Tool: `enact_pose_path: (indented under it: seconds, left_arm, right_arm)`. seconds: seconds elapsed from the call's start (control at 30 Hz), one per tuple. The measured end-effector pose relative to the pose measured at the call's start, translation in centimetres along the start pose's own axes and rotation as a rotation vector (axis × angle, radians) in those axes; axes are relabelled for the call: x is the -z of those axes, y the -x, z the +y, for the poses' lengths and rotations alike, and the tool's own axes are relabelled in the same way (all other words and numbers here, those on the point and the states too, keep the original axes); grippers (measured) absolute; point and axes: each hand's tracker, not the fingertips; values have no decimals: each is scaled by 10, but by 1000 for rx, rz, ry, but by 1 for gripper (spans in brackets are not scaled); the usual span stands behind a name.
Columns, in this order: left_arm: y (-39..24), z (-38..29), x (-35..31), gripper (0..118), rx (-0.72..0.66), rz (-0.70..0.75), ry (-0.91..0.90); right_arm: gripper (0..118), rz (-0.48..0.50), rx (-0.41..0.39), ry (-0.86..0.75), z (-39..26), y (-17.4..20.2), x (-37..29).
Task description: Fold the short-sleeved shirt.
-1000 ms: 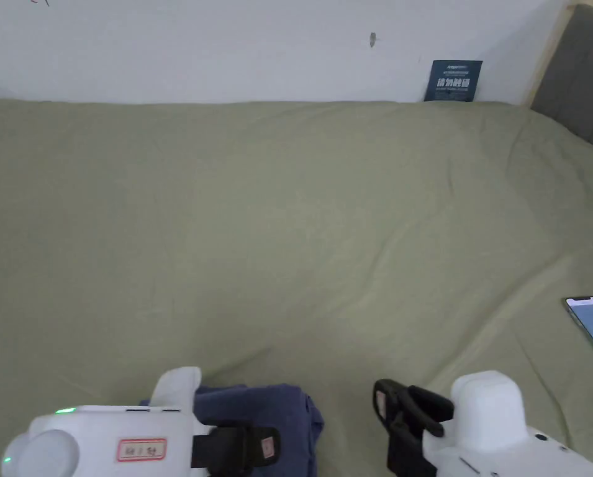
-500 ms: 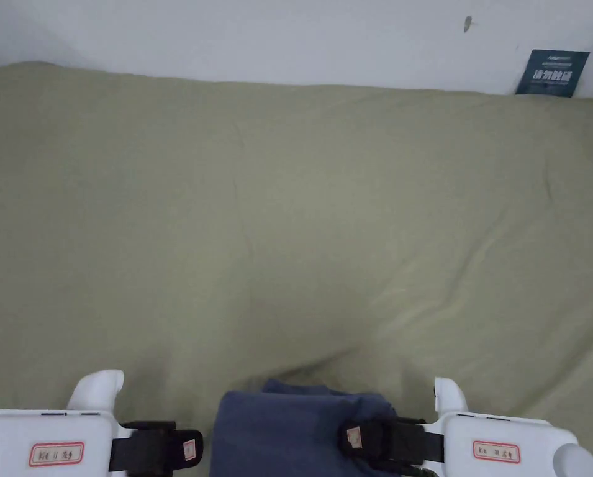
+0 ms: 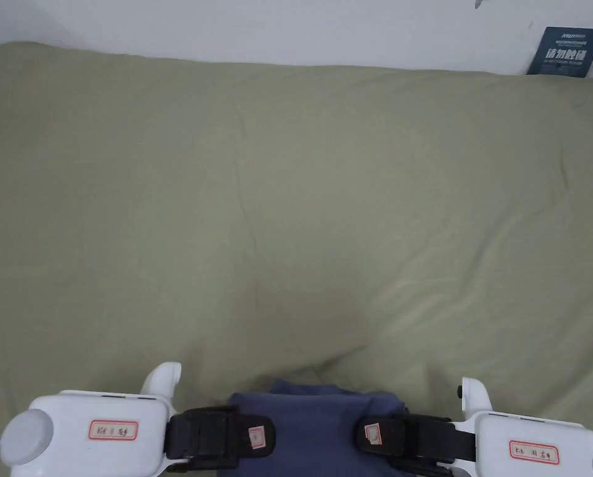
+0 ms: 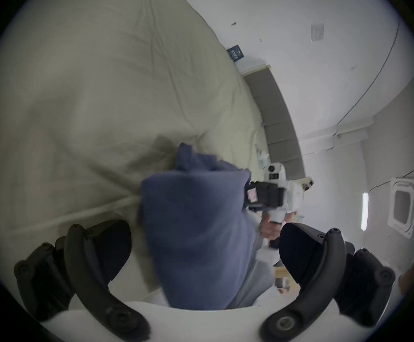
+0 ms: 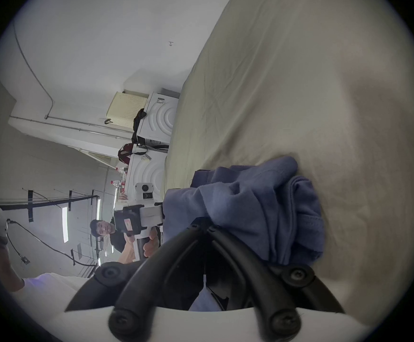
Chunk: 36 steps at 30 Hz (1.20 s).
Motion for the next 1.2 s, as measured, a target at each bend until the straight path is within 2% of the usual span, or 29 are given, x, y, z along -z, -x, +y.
enact_pose_path:
  seconds: [0.13, 0.2, 0.23, 0.3, 0.4, 0.57, 0.7, 0.93, 1.03, 1.2]
  left_arm:
    - [-4, 8, 17, 118, 23, 18, 15]
    - [-8, 8, 20, 114, 44, 20, 14]
    - [-9, 9, 22, 105, 48, 21, 18]
    - [-8, 11, 18, 41, 74, 123, -8]
    - [3, 15, 10, 39, 19, 64, -6]
    - [4, 25, -38, 39, 35, 75, -5]
    - [8, 39, -121, 39, 56, 224, -75]
    - [53, 91, -272, 39, -38, 542, -139]
    - [70, 116, -305, 39, -73, 553, -125]
    - [79, 138, -322, 39, -93, 586, -112]
  right_arm:
    - [3, -2, -11, -5, 1, 3, 1]
    - [3, -8, -10, -22, 3, 7, 0]
    - [3, -6, -9, -26, 4, 8, 0]
    - [2, -25, -28, -26, 5, 14, -1]
    - [2, -30, -46, -36, 4, 27, -7]
    - [2, -26, -108, -82, 4, 52, -22]
    - [2, -57, -134, -115, 8, 62, -29]
    - [2, -74, -158, -174, 24, 66, -35]
    - [2, -89, -167, -195, 28, 66, -39]
    - [2, -134, -161, -198, 31, 67, -39]
